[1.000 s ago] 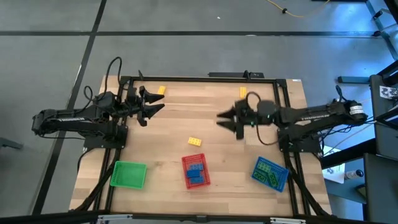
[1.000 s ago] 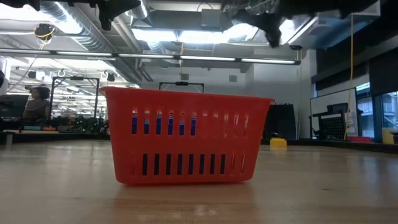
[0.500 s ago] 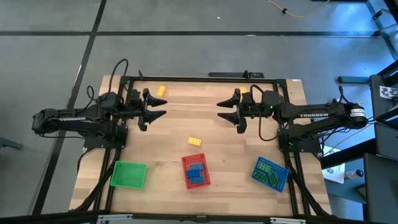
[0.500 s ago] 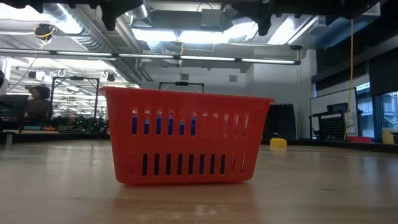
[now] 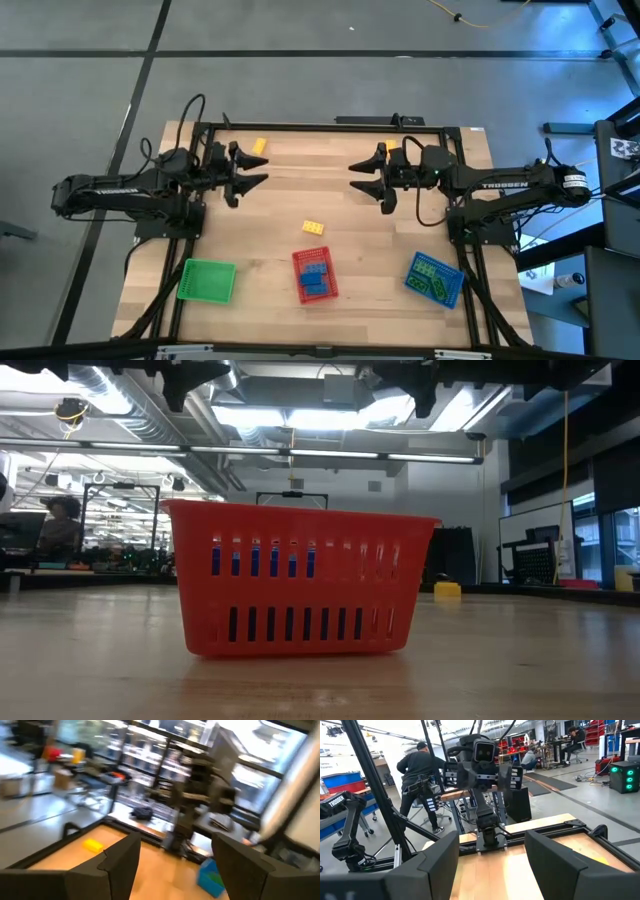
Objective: Sort & place blocks by color
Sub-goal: Put the left yellow game piece into the green bin
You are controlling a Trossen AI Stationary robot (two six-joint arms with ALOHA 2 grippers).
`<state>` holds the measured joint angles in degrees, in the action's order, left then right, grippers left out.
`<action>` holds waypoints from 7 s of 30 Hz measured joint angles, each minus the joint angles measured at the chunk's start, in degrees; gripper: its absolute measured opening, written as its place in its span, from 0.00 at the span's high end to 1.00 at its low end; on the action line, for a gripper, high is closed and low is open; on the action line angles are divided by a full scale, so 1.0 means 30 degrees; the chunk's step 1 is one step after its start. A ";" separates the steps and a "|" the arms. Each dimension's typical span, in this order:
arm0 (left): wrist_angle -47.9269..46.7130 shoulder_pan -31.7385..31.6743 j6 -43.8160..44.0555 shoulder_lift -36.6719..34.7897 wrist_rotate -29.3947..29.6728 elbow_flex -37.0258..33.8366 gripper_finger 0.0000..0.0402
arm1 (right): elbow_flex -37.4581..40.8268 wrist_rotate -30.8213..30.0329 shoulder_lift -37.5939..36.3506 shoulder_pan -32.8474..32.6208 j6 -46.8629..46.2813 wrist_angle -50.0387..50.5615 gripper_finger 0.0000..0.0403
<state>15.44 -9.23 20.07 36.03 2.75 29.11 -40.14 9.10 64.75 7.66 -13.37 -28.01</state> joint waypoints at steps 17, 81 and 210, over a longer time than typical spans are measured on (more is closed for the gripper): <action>-1.6193 -0.9066 -0.0377 1.2085 0.3532 0.8845 0.41 | 0.0007 -0.0153 -0.0007 -0.0007 -0.2002 0.0033 0.43; -1.1049 -1.1457 -0.0529 1.4643 -0.3469 0.8773 0.68 | 0.0015 -0.0648 0.0000 -0.0037 -0.2820 0.0340 0.43; -0.1820 0.0153 -0.0489 -0.0794 0.0970 0.1011 0.43 | -0.0583 -0.2164 -0.2550 -0.1242 -0.1508 0.7009 0.65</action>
<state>9.98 -8.78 18.61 33.65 5.66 32.14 -41.89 2.61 57.10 3.93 -17.89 -6.98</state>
